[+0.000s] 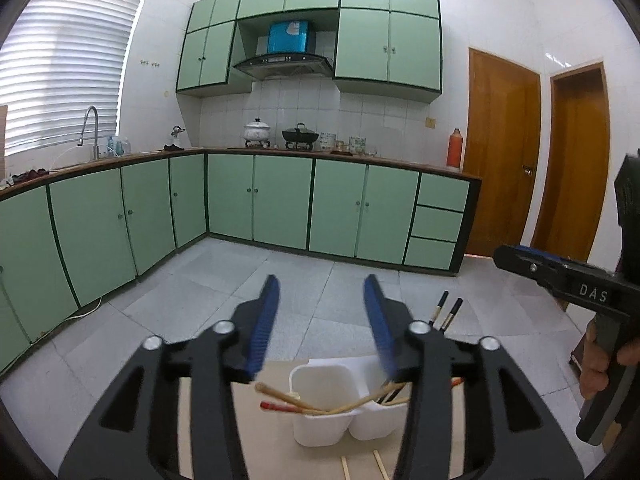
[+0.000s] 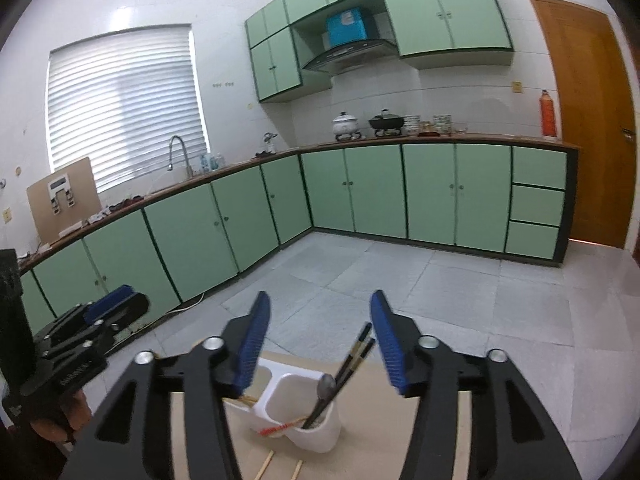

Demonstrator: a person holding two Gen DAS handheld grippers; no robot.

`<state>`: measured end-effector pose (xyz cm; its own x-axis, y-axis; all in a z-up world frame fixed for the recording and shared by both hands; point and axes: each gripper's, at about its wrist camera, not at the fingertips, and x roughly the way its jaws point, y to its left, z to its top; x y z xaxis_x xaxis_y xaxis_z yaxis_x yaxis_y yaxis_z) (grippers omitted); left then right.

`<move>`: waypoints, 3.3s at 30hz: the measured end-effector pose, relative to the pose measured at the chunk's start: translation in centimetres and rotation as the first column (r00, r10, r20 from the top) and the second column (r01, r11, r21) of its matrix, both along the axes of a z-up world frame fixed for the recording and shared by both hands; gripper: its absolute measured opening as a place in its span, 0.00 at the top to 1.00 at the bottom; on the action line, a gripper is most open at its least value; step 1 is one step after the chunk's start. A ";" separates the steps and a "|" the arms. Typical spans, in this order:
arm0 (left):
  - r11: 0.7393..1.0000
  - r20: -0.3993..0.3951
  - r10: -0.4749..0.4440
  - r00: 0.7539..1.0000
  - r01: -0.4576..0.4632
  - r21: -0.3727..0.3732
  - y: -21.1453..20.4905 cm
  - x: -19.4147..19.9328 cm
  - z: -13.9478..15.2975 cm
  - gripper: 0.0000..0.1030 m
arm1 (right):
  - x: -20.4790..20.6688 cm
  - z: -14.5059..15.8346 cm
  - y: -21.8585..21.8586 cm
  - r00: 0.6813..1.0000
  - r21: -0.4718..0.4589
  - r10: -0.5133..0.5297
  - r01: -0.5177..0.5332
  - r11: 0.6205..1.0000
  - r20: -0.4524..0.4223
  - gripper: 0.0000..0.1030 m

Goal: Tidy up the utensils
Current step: 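Lift both chopsticks over the white holder, lower them in and open both tools, then withdraw both open tools from the holder toward the last two chopsticks, then grasp a red-patterned chopstick with the right tool while the left tool grasps another, then lift both chopsticks over the white holder, lower them in and open both tools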

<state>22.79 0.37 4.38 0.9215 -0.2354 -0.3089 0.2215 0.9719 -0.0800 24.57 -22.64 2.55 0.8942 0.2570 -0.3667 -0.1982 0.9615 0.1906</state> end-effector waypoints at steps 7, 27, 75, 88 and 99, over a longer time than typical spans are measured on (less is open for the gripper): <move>1.000 0.014 0.015 1.000 -0.015 -0.007 0.6 -4.7 -0.7 0.27 | -4.9 -2.0 -0.6 0.998 0.003 -0.062 0.062 0.998 -0.009 0.14; 0.998 -0.203 0.045 0.978 -0.037 0.042 2.8 -14.6 -10.9 0.20 | -15.8 -12.1 3.0 0.982 -0.048 -0.094 0.087 0.995 -0.165 0.06; 0.994 -0.425 0.034 0.905 0.013 0.109 2.7 -17.7 -21.0 0.20 | -19.8 -23.9 10.6 0.928 -0.132 -0.046 -0.004 0.991 -0.369 0.94; 0.993 -0.491 -0.006 0.871 0.061 0.097 -1.1 -17.4 -22.7 0.34 | -20.3 -22.7 6.7 0.936 -0.103 -0.105 0.074 0.992 -0.337 0.95; 0.989 -0.473 0.013 0.881 0.057 0.133 -3.1 -17.6 -22.8 0.78 | -20.3 -23.0 5.6 0.932 -0.073 -0.108 0.089 0.993 -0.345 0.94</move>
<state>5.18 -2.72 -18.45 0.6529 -0.1768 -0.7365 0.2133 0.9759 -0.0452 4.25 -17.00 -20.46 0.7278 0.1448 -0.6703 -0.0328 0.9837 0.1769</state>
